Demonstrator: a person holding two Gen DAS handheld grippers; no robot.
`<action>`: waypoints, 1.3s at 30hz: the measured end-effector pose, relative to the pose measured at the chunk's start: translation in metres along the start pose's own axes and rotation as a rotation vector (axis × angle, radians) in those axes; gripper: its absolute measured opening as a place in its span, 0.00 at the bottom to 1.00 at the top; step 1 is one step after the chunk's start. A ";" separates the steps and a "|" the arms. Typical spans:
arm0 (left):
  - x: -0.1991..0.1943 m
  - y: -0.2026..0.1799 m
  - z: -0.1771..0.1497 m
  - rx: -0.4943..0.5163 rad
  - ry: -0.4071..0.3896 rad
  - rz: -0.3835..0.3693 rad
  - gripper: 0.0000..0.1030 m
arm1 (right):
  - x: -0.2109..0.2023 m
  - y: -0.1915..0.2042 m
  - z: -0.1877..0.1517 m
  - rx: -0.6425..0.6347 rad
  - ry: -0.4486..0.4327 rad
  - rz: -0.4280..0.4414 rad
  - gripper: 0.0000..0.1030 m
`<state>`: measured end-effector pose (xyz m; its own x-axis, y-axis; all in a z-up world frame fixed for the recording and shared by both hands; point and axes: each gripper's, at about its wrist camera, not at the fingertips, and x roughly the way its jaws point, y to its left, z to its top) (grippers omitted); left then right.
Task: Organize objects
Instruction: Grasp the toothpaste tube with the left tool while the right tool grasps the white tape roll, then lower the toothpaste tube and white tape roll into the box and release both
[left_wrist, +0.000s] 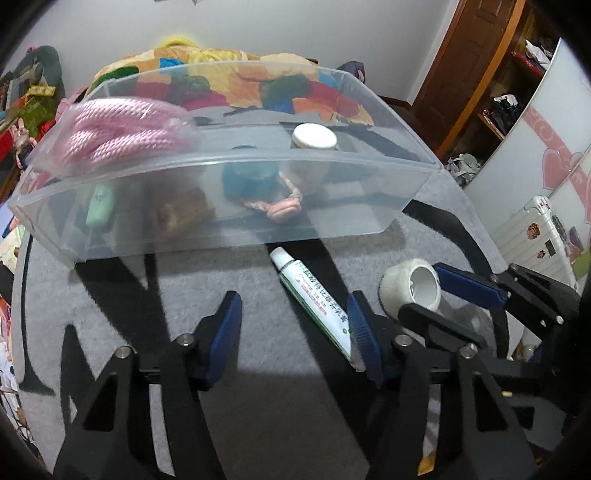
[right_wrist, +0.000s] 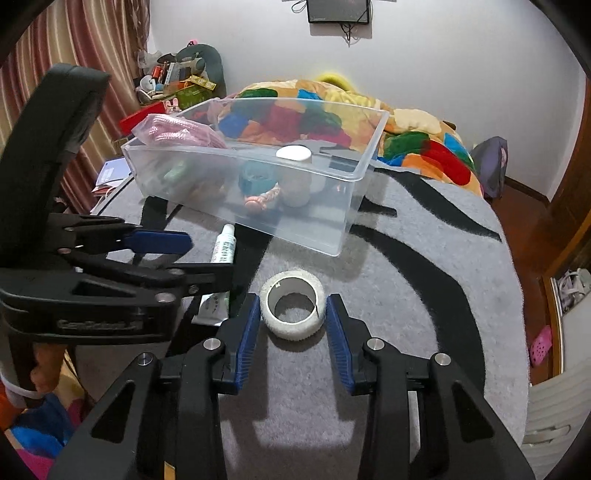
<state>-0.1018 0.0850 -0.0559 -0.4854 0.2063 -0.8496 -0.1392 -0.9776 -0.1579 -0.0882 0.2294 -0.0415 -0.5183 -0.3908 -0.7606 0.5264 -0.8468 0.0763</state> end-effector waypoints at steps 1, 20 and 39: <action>0.001 -0.003 0.000 0.011 -0.005 0.007 0.46 | -0.001 0.000 0.000 0.001 -0.001 -0.001 0.33; -0.055 -0.003 -0.009 0.047 -0.159 -0.006 0.12 | -0.039 -0.003 0.016 0.063 -0.109 -0.011 0.32; -0.076 0.029 0.045 -0.005 -0.242 0.024 0.12 | -0.037 -0.002 0.079 0.093 -0.209 -0.045 0.32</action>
<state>-0.1083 0.0434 0.0268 -0.6810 0.1864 -0.7082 -0.1214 -0.9824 -0.1418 -0.1240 0.2169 0.0374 -0.6733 -0.4105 -0.6149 0.4404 -0.8908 0.1124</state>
